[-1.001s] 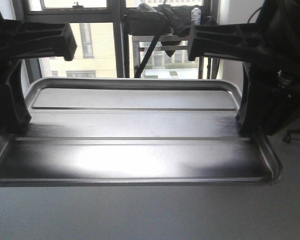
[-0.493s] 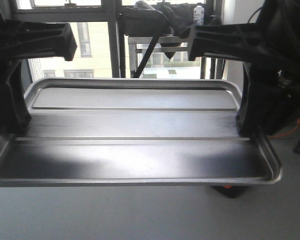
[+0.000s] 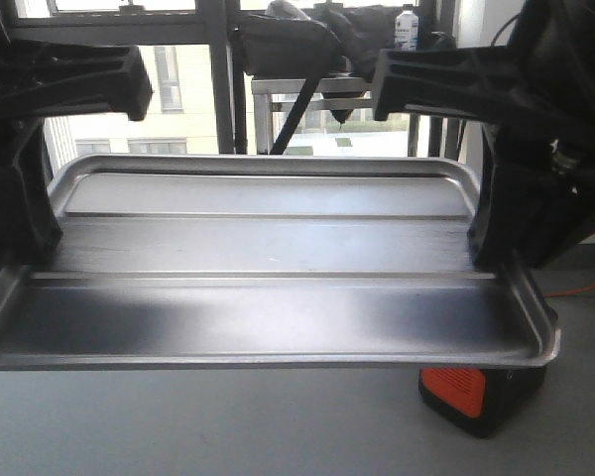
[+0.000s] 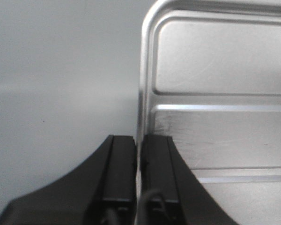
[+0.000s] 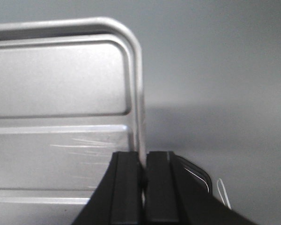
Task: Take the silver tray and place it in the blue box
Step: 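Carry the tray in both grippers while the base drives away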
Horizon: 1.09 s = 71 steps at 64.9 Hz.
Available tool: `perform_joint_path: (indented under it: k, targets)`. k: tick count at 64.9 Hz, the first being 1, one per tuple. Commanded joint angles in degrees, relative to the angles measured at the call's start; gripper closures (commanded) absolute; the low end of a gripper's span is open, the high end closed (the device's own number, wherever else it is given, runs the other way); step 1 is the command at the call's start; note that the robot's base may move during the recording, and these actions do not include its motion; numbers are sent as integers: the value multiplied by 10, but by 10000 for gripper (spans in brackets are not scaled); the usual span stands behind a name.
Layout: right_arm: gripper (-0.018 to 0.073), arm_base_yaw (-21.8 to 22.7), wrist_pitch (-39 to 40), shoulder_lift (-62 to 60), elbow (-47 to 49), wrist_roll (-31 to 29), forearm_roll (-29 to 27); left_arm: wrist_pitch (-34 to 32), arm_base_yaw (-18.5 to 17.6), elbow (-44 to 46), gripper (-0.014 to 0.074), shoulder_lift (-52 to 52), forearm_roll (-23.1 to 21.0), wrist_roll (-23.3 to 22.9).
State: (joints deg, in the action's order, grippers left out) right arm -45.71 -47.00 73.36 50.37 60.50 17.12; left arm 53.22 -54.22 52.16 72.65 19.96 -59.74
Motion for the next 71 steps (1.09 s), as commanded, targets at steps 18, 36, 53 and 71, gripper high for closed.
perform_joint_path:
  k: [18,36,53,71]
  targets:
    - [508,4,-18,-17,15,2,40,23,-2,12,605,-13,28,-7]
    - [508,4,-18,-17,15,2,40,23,-2,12,605,-13,28,-7]
    - [508,4,-18,-17,15,2,40,23,-2,12,605,-13,28,-7]
    - [508,4,-18,-17,15,2,40,23,-2,12,605,-13,28,-7]
